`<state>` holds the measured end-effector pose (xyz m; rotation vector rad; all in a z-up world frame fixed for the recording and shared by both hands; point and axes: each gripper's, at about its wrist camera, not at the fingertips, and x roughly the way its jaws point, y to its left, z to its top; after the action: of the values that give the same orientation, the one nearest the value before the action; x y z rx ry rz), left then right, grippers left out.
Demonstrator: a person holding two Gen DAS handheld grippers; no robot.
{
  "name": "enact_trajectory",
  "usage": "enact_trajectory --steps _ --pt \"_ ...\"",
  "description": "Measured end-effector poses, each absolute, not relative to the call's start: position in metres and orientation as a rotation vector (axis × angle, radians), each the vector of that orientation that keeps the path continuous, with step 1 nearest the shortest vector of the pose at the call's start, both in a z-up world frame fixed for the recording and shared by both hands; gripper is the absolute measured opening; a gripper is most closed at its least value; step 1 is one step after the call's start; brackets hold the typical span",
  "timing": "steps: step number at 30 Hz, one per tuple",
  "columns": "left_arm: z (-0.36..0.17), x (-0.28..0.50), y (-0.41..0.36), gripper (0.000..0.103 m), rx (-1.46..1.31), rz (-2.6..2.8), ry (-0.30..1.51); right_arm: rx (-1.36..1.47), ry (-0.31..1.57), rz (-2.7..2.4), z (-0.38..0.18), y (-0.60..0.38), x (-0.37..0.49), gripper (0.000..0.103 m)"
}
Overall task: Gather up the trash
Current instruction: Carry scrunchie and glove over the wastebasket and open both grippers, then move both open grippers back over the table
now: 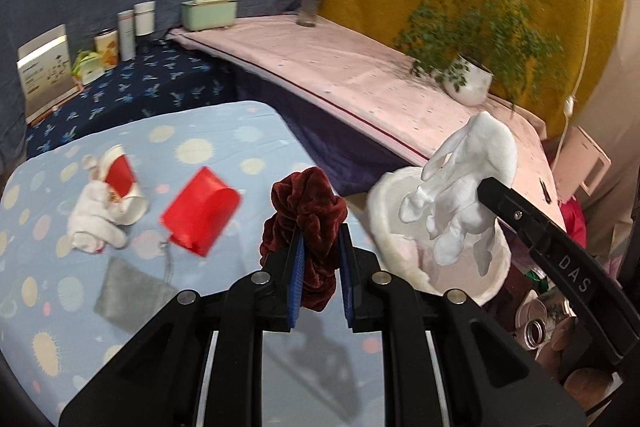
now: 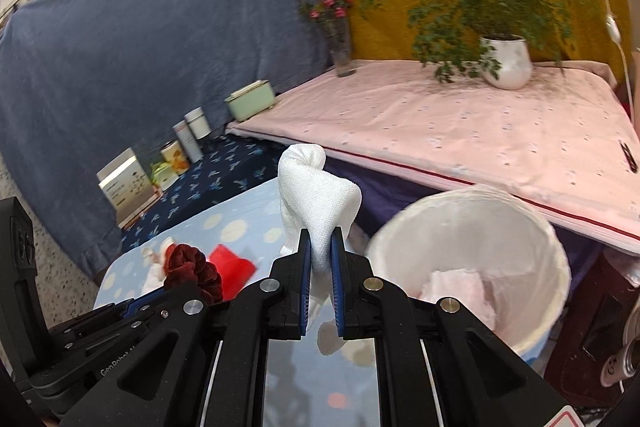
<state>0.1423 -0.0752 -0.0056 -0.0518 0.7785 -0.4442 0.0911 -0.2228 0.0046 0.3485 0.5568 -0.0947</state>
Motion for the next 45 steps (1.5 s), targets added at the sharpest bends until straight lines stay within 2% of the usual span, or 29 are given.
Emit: enact_trajectory --steps 19,21,23,25,30,39,45 --pt "-0.019 0.144 -0.232 0.018 0.080 -0.714 0.849 0.465 0.532 -0.322 -0.022 -0.352 0.036 0.009" --pt "-0.020 0.145 -0.242 0.023 0.085 -0.719 0.845 0.472 0.535 -0.331 -0.025 -0.358 0.035 0.009" --pt "-0.019 0.146 -0.248 0.043 0.089 -0.708 0.827 0.478 0.539 -0.335 -0.028 -0.361 0.037 0.009" --pt "-0.017 0.145 -0.250 0.053 0.095 -0.693 0.802 0.483 0.543 -0.334 -0.030 -0.362 0.038 0.009" --pt "-0.018 0.148 -0.245 0.059 0.107 -0.657 0.786 0.479 0.539 -0.315 -0.029 -0.360 0.047 0.009" --pt "-0.025 0.155 -0.218 0.060 0.061 -0.590 0.798 0.450 0.536 -0.273 -0.021 -0.345 0.067 0.010" --pt "-0.025 0.156 -0.198 0.066 0.040 -0.536 0.785 0.424 0.551 -0.279 -0.023 -0.335 0.088 0.015"
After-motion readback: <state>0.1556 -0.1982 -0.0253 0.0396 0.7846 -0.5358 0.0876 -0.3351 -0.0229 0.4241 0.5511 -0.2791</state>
